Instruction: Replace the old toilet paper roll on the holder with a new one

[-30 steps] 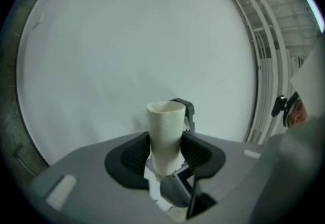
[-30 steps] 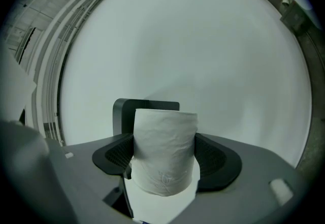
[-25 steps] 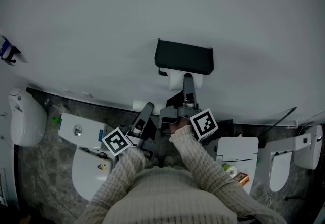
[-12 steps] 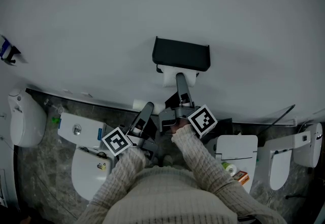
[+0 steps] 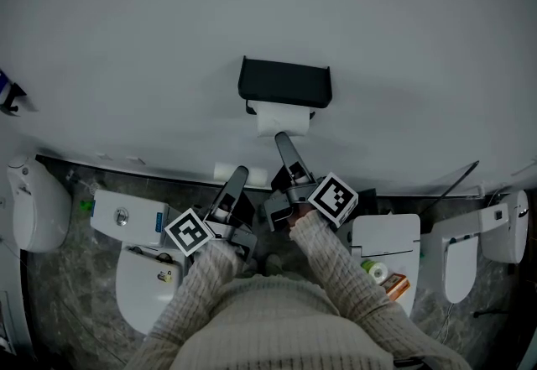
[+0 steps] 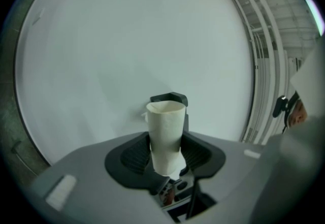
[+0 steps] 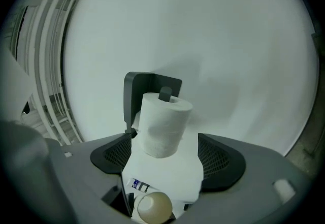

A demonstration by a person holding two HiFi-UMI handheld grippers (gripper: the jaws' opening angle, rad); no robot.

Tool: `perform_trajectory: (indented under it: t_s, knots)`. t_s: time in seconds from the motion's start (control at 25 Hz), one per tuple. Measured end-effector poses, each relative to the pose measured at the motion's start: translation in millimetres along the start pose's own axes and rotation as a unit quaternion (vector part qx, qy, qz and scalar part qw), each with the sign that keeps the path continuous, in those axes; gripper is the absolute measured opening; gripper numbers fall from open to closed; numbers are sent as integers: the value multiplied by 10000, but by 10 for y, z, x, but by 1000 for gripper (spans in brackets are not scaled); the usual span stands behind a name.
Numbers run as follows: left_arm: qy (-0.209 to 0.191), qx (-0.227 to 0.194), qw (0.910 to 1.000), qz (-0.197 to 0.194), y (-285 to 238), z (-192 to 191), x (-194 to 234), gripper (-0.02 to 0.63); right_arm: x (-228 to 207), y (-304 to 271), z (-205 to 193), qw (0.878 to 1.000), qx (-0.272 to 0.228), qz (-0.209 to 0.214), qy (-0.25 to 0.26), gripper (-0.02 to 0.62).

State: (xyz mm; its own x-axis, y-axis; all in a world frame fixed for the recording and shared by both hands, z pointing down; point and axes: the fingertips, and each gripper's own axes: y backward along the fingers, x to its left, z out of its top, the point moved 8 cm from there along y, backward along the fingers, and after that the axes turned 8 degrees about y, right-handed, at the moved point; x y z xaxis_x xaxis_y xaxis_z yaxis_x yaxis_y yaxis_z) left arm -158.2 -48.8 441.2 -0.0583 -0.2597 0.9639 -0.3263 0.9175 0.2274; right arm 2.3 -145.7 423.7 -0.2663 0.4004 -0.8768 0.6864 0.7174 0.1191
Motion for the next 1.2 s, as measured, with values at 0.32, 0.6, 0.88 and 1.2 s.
perform_trajectory:
  t_s: [0.32, 0.6, 0.88, 1.2]
  knots:
    - [-24, 181, 9998, -19, -21, -111, -27, 175, 48, 313, -4, 9962, 230, 37, 843, 287]
    - [56, 427, 9991, -26, -89, -301, -7, 175, 142, 565, 91, 9711, 327, -156, 2358, 139]
    - [83, 492, 9988, -2, -103, -357, -4, 175, 242, 725, 48, 9504, 523, -96, 3065, 87]
    - [44, 528, 9986, -10, -91, -391, 13, 175, 313, 799, 48, 9283, 598, -116, 3669, -6]
